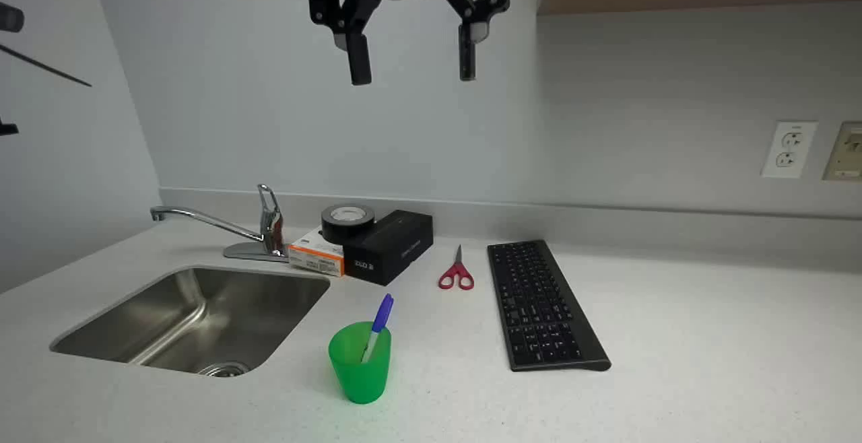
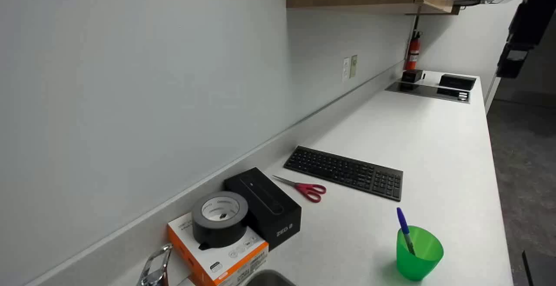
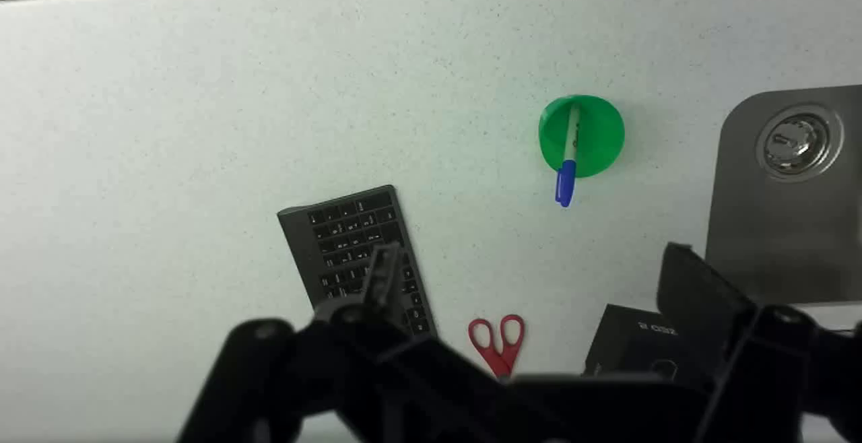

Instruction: Pick up the pen from the green cup and put it on the table.

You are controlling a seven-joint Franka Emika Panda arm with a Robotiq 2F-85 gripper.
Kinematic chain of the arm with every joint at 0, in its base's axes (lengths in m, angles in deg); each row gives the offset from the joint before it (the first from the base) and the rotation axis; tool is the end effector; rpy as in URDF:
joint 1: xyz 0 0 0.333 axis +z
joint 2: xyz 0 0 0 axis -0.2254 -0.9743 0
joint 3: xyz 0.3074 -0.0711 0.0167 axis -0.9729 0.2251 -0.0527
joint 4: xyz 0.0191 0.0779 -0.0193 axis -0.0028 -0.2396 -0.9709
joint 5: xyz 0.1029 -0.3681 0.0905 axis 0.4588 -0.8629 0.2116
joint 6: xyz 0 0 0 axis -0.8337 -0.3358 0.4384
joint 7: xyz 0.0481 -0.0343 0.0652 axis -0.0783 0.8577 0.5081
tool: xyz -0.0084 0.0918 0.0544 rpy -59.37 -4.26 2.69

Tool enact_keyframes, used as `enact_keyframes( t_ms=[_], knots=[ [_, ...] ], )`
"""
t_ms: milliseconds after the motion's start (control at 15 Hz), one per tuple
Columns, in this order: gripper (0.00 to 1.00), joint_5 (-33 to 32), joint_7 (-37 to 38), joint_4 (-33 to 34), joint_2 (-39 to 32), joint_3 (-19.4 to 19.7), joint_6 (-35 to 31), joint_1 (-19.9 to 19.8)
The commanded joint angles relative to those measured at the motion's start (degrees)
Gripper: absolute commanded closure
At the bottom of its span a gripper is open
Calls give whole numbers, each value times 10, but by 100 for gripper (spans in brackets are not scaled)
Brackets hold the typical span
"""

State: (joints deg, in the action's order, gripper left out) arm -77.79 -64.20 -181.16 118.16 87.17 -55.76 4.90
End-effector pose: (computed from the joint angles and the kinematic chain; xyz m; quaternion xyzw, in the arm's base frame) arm 0.3676 -0.1485 0.5497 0.9982 -0.0524 0.0192 0.0238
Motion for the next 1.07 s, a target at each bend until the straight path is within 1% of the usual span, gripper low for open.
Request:
enact_keyframes(
  t_ms=[0,467,600,867,1000],
  knots=[
    [0,0,-1,2,-2,0,2,0],
    [0,0,-1,2,-2,0,2,0],
    [0,5,-7,-4,-12,1,-6,5],
    [0,1,5,-52,-38,-8,-42,8],
    [0,1,8,-88,-53,-14,-81,11]
  ],
)
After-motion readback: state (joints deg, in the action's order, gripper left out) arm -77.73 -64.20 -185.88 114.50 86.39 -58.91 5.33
